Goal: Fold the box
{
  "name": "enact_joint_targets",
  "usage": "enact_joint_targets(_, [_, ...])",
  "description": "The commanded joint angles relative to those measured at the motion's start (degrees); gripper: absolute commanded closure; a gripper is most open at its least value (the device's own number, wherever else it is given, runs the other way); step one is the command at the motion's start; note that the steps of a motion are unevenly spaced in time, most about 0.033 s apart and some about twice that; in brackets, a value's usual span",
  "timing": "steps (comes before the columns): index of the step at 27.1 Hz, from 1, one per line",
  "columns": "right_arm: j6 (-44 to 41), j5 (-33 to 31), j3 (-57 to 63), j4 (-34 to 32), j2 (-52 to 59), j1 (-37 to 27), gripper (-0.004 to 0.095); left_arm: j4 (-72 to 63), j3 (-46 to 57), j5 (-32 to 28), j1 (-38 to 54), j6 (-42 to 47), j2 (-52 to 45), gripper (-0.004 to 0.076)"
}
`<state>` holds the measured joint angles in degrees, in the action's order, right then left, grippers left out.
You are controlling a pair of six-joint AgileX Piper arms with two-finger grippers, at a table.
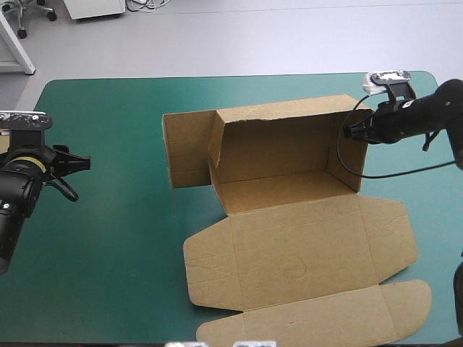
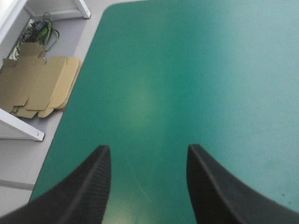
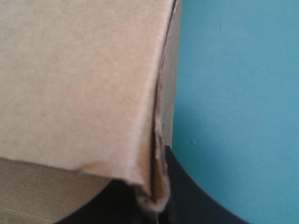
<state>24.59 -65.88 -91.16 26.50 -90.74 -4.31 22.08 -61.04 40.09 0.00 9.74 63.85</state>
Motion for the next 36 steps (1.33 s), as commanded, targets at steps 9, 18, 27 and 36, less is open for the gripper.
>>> enact_joint_targets(9, [-10.7,-5.4,-16.2,-8.1,-18.3,8.8,0.0921,-6.1,-2.1,-0.7,0.0,-9.7,2.3,0.0358])
enact_joint_targets(18, [-10.7,-0.9,-18.5,-10.0,-22.0,11.0,0.0839,-6.1,-2.1,-0.4,0.0,-10.1,2.3,0.0358])
enact_joint_targets(27, [-8.7,1.6,-18.6,-9.2,-21.9,11.0,0.0402,-6.1,-2.1,-0.4,0.0,-10.3,2.3,0.0358])
enact_joint_targets(36, [-9.0,3.0,-18.0,-9.2,-19.3,11.0,0.0418,-6.2,-2.1,-0.4,0.0,-10.3,2.4,0.0358])
